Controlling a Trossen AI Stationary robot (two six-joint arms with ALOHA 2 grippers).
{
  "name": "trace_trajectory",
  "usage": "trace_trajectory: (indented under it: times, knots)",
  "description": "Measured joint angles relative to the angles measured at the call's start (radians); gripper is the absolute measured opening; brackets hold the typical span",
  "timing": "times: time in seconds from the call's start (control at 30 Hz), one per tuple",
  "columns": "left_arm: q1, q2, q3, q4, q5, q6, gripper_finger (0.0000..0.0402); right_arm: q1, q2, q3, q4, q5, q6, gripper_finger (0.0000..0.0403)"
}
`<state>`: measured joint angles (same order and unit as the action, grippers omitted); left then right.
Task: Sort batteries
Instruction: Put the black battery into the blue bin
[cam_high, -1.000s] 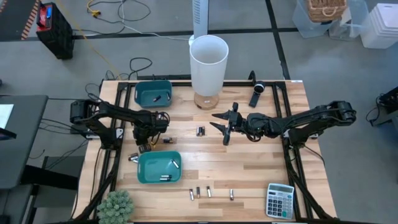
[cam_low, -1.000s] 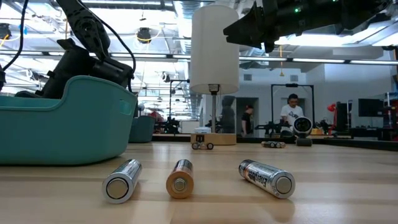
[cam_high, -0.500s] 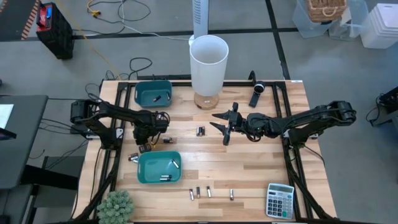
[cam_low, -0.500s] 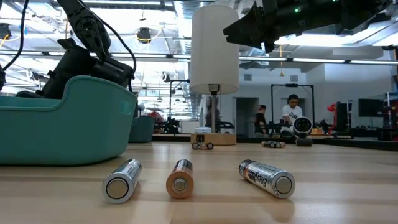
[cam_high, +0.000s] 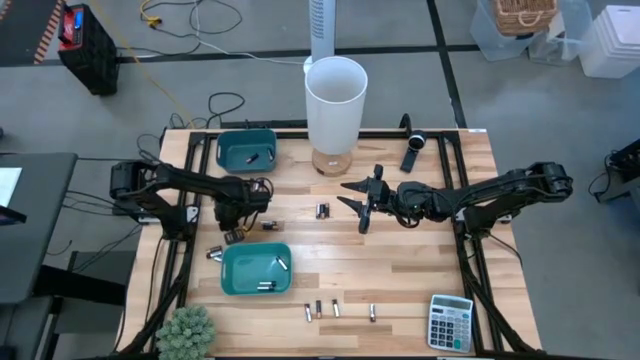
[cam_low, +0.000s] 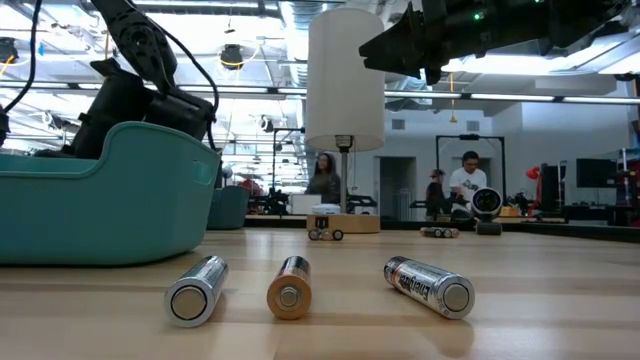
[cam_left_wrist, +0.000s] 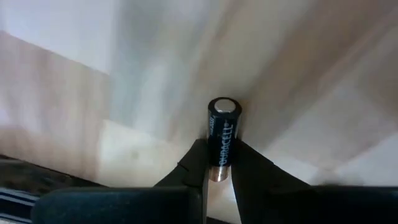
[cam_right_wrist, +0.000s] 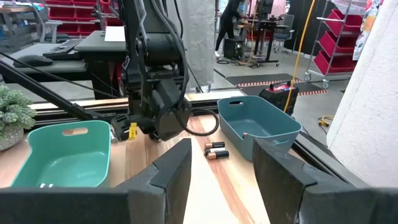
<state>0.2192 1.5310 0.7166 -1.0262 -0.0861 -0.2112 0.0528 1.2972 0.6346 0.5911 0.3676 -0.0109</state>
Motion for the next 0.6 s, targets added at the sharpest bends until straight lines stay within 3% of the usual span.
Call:
trace_trajectory:
  times: [0.6]
  knots:
    - [0.000, -0.181, 0.006, -0.054, -0.047, -0.054, 0.0039, 0.000, 0.000, 0.000, 0.000, 0.000, 0.003, 0.0185]
